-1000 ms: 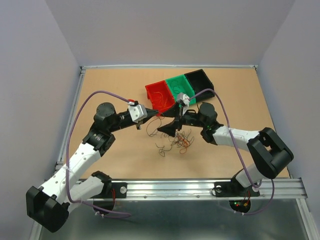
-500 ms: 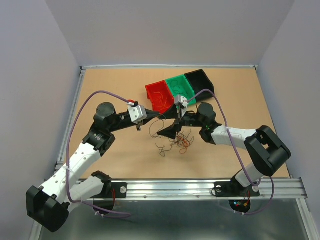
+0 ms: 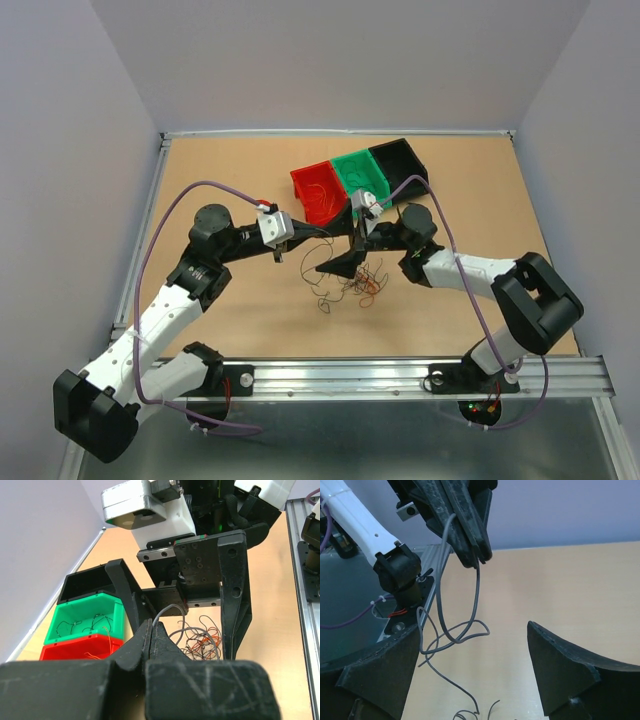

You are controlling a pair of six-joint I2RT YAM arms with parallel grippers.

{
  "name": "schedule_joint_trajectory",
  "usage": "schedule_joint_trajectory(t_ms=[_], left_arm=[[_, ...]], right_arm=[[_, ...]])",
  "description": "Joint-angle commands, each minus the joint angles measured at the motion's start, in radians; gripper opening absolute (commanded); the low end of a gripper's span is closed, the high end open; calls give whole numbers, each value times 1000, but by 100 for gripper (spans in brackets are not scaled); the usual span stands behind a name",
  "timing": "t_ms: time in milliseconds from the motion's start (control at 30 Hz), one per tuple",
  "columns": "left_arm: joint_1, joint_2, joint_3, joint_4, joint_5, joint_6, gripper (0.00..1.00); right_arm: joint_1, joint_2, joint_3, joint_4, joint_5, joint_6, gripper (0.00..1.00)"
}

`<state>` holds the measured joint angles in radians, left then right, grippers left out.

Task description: Untangle the cables

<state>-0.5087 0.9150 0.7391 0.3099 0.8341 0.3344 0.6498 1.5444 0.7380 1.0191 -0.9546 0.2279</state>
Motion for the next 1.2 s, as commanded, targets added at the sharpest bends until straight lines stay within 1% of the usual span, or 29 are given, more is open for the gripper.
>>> schedule_joint_trajectory(t_ms=[0, 67, 100, 133, 167, 233, 267, 400, 467, 500, 567, 600, 633, 667, 733, 767, 833, 867, 933, 967, 1033, 1067, 1167], left_arm=[[6, -5, 14, 44, -3, -20, 0], [6, -1, 19, 43, 3, -20, 0], [7, 4, 20, 40, 16, -18, 0], [7, 7, 22, 37, 19, -20, 0], [7, 8, 22, 35, 20, -20, 0], [9, 12, 23, 34, 22, -15, 0], [9, 12, 23, 32, 20, -15, 0], [13, 7, 23, 26, 16, -5, 0], [18, 1, 19, 15, -3, 17, 25], [21, -8, 3, 40, -36, 2, 48], [39, -21, -12, 64, -58, -14, 66], [48, -33, -29, 89, -72, -18, 78], [56, -39, -36, 103, -75, -29, 82], [65, -42, -41, 115, -101, -46, 85], [70, -28, -37, 123, -141, -63, 93], [76, -18, -30, 121, -150, -70, 93], [90, 25, -8, 100, -135, -71, 94], [90, 39, 0, 91, -124, -61, 94], [90, 76, 17, 68, -115, -37, 94], [90, 85, 19, 66, -115, -34, 94], [90, 110, 17, 66, -118, -14, 94], [90, 117, 17, 67, -118, -6, 94], [90, 145, 19, 69, -124, 11, 94]], right_arm=[[10, -44, 23, 67, -47, -4, 84], [10, -53, 17, 68, -46, 2, 72], [10, -58, 14, 68, -46, 2, 58], [10, -63, 12, 68, -42, 5, 51], [10, -66, 9, 70, -42, 5, 34], [10, -66, 9, 68, -35, 8, 14], [11, -66, 11, 70, -32, 14, 1], [10, -56, 11, 65, 16, 34, 1], [10, -47, 17, 49, 85, 47, 1], [8, -34, 33, -6, 108, 41, 1], [-6, -20, 53, -71, 201, 24, 0], [-25, -11, 66, -138, 276, 16, 1], [-26, -9, 66, -154, 277, 11, 1], [-62, -6, 69, -163, 337, 20, 0], [-114, 0, 86, -189, 365, 42, 1], [-175, 8, 109, -203, 396, 63, 0], [-232, 20, 138, -231, 441, 82, 1], [-280, 42, 176, -243, 492, 91, 0], [-314, 68, 219, -301, 560, 76, 0], [-326, 98, 244, -318, 656, 39, 1], [-326, 132, 297, -347, 784, -2, 1], [-326, 149, 316, -352, 889, -36, 1], [-335, 230, 412, -387, 1060, -82, 1]])
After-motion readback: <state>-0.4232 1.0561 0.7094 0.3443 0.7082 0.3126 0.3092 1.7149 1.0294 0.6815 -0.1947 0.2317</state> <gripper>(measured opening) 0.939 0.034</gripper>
